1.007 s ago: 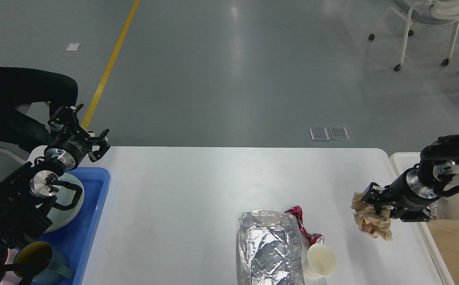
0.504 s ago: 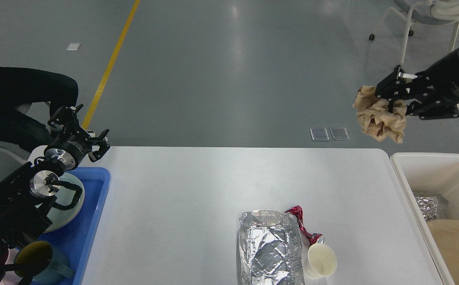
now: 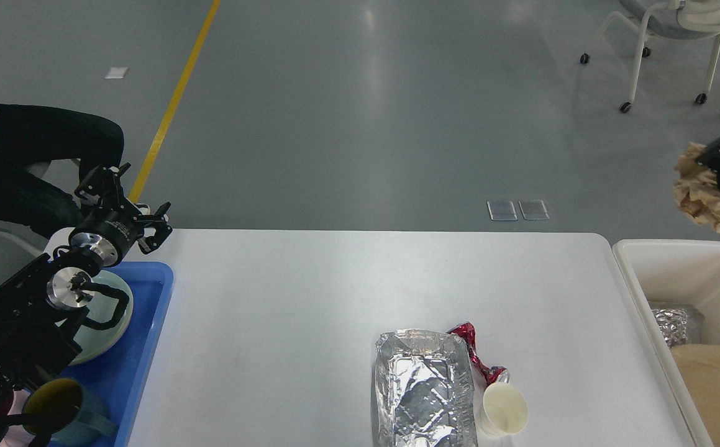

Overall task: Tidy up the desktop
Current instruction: 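Lift the crumpled paper and drop it into the white bin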

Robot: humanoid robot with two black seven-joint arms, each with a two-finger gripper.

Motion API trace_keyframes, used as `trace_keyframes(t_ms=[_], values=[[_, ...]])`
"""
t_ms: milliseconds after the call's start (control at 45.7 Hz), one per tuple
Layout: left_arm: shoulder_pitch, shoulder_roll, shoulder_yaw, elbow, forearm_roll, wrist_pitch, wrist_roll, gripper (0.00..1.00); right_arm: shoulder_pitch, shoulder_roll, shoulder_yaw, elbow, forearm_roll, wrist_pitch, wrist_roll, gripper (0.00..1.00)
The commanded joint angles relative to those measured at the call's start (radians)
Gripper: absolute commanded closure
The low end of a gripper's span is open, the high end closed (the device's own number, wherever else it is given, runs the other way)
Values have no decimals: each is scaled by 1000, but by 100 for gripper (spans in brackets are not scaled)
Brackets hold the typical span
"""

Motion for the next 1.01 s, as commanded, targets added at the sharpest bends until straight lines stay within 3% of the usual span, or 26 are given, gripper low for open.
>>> trace_keyframes(t_ms=[0, 219, 241, 350, 394, 416, 525, 832, 985], values=[[0, 1, 0, 0, 0, 0, 0, 3, -185, -23, 31, -84, 1, -137, 2, 100], [0, 1, 0, 0, 0, 0, 0, 3, -464, -26, 100, -175, -2, -373, 3, 100], [0, -2, 0, 0, 0, 0, 0, 3, -489, -24, 108, -190, -2, -387, 3, 93], [0, -2, 0, 0, 0, 0, 0, 3, -599, -6, 158, -261, -2, -433, 5, 25], [0, 1, 0, 0, 0, 0, 0, 3, -632, 11, 180, -284, -2, -441, 5, 10], [0, 1, 0, 0, 0, 0, 0, 3, -644, 18, 189, -294, -2, -442, 5, 7], [0, 1, 0, 0, 0, 0, 0, 3, -670, 34, 215, -313, -2, -442, 5, 1], [0, -2, 0, 0, 0, 0, 0, 3, -649, 83, 211, -308, 0, -435, 5, 0], [0, -2, -2, 0, 0, 0, 0, 3, -512, 118, 177, -294, 0, -425, 3, 0]])
